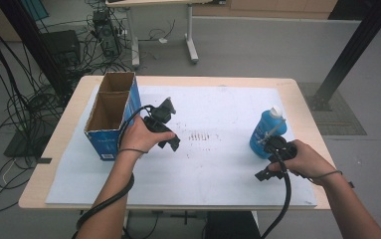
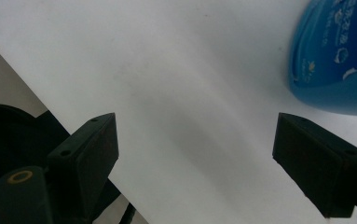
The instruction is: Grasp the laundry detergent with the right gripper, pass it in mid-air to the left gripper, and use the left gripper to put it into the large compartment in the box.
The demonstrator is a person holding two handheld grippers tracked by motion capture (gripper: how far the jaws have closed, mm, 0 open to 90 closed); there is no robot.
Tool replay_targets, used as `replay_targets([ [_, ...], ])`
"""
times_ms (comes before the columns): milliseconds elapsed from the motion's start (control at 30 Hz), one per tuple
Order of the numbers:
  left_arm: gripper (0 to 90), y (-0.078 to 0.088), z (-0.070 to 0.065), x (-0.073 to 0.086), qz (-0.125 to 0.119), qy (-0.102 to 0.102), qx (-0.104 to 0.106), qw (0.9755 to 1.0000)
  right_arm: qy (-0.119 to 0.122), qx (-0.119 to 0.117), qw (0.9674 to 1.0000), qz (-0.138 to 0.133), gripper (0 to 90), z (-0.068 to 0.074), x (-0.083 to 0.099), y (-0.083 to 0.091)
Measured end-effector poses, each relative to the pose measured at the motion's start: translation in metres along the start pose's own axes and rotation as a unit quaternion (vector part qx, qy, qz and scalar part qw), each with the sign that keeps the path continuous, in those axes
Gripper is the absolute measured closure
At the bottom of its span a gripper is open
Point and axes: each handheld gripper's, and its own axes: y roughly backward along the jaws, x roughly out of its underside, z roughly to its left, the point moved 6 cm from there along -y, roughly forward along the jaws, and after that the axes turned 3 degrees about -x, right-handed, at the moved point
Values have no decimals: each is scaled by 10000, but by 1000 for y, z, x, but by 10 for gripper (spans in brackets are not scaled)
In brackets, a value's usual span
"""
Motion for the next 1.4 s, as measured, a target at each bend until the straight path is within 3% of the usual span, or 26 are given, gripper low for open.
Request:
replay_targets([
  [400, 82, -8, -6, 12, -64, 23, 63, 10000, -161, 23, 9999, -36, 139, -10, 11, 1],
  [767, 82, -6, -17, 17, -64, -107, 80, 9999, -338, 66, 9994, -64, 135, -18, 22, 1],
  [1133, 81, -1, -21, 19, -150, -127, 91, 9998, -606, 237, 9979, -62, 127, -35, 34, 7],
  [1400, 79, -4, -19, 21, -204, -37, 26, 9998, -761, 347, 9963, -207, 84, -45, 37, 7],
])
